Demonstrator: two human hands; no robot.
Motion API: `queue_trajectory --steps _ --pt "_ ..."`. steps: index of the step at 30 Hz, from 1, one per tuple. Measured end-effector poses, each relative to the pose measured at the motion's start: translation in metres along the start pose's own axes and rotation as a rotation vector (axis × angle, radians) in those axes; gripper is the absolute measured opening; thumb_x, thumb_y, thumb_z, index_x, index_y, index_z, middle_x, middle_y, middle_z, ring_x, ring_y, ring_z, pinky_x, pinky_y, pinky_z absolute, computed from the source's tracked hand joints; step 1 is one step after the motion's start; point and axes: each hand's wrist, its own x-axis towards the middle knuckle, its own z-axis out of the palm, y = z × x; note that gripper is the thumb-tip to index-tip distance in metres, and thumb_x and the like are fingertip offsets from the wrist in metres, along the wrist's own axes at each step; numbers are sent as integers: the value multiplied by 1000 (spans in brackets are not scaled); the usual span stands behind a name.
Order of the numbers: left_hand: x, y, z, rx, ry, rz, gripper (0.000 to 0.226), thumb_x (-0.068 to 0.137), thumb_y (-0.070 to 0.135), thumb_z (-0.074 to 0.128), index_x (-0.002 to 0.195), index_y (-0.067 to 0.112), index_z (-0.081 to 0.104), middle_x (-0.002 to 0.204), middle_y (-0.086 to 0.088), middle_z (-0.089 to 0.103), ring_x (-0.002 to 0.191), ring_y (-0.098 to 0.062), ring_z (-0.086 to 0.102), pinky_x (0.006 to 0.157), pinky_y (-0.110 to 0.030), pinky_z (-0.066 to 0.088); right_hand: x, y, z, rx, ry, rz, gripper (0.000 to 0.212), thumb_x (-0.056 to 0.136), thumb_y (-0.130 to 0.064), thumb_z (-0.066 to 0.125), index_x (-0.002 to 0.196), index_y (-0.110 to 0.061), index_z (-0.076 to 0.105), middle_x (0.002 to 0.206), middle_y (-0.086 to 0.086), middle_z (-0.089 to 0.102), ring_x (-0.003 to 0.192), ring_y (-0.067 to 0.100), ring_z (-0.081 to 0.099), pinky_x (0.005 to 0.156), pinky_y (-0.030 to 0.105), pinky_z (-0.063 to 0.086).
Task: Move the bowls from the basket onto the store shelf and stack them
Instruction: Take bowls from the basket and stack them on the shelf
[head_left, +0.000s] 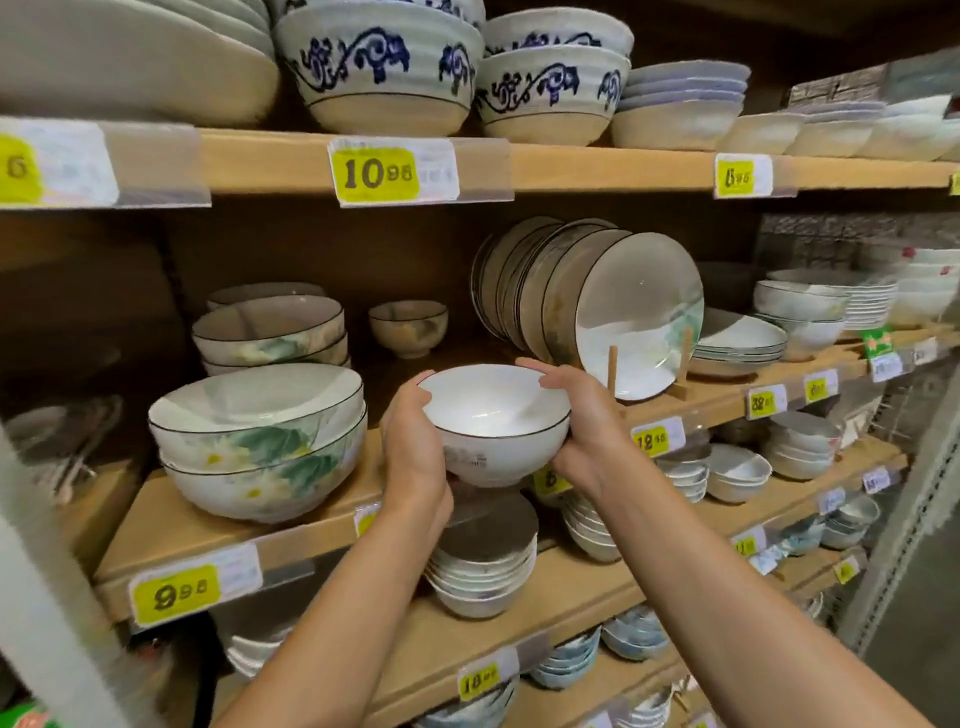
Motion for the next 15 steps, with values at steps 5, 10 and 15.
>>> queue_trajectory --steps 5,10,15 --pt "33 -10 10 -16 96 29 25 88 16 42 92 20 67 86 -1 72 84 -21 65 61 -29 47 48 1 6 -51 -69 50 37 84 -4 45 112 -11 68 115 14 64 105 36 60 89 47 54" --pt "51 -15 15 63 153 50 30 86 16 40 83 20 69 71 3 75 66 -11 70 57 -26 48 86 5 10 12 -130 140 31 83 1 42 100 -4 68 97 20 69 90 36 64 79 41 54" --pt "55 -17 21 70 221 31 26 87 15 43 91 11 69 84 -7 76 90 -25 68 78 -36 53 106 9 8 -4 -216 166 35 85 -4 43 109 -8 67 103 19 71 98 36 66 90 46 53"
